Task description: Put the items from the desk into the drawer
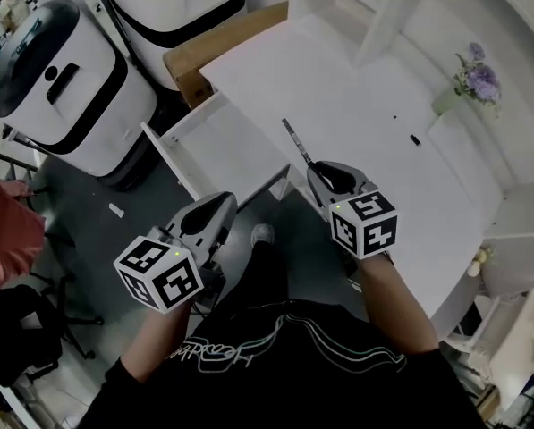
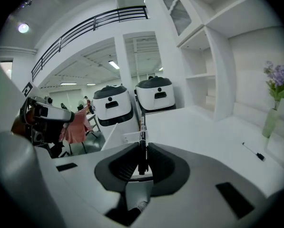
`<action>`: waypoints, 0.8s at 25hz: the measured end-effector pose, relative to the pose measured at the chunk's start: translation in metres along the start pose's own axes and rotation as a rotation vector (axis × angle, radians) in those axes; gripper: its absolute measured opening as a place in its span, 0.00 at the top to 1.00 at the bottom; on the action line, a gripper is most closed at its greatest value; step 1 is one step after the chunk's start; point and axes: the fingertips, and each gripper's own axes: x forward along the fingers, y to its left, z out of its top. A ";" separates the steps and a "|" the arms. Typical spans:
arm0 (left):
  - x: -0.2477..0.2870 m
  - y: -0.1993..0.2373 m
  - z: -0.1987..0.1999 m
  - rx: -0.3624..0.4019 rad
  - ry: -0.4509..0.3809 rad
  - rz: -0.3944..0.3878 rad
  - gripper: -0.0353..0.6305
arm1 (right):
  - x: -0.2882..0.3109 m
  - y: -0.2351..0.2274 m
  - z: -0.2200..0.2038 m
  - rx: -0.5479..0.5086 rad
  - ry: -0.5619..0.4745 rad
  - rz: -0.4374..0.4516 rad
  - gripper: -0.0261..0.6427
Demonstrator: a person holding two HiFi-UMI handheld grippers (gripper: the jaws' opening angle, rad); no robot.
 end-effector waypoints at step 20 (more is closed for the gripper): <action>-0.016 0.175 0.020 -0.089 0.001 0.177 0.92 | 0.266 0.101 -0.058 -0.067 0.322 0.280 0.84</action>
